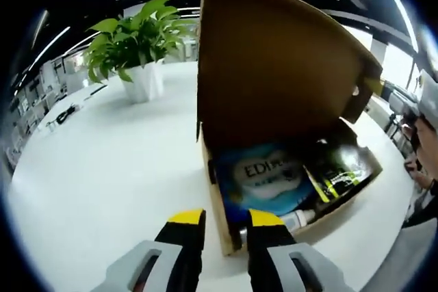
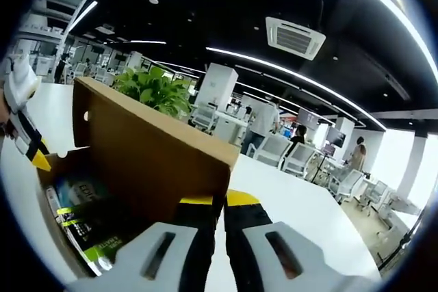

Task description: Operate the shoe box by opening the lid, removing the specified soft item, and placing it in the target area until the item is outside and the box remains undamaged.

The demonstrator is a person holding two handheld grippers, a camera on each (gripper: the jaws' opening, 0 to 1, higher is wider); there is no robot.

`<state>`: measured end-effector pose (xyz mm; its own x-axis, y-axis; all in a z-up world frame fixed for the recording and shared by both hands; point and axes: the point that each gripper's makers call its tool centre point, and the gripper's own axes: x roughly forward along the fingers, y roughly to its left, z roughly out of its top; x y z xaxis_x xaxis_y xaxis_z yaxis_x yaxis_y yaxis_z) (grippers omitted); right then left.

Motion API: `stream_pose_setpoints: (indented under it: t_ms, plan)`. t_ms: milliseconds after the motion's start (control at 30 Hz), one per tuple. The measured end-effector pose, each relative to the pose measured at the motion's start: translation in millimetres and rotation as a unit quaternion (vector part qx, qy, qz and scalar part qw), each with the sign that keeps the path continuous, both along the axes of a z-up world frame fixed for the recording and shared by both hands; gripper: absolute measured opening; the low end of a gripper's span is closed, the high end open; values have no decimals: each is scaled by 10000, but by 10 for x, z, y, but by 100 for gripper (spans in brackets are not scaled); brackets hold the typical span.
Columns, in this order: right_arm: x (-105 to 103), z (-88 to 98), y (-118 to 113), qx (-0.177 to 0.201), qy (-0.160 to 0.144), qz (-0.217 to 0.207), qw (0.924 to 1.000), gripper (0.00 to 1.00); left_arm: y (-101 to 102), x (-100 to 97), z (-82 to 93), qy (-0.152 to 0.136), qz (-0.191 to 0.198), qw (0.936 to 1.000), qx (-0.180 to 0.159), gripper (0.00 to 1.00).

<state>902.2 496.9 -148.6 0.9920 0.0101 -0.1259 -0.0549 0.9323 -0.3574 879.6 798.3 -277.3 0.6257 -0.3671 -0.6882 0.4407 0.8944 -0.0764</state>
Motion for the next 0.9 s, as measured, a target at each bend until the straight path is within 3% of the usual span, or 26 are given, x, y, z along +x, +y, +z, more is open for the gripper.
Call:
stream_pose_setpoints:
  t_ms: [400, 567, 900]
  plan:
    - [63, 13, -15, 0, -18, -2, 10000, 1, 19, -58, -26, 111, 244, 9993, 249, 8]
    - [116, 22, -23, 6, -10, -16, 10000, 1, 18, -55, -27, 88, 258, 9988, 399, 6]
    - [232, 53, -37, -107, 35, 5, 9999, 2, 84, 8, -47, 125, 436, 9986, 281, 5]
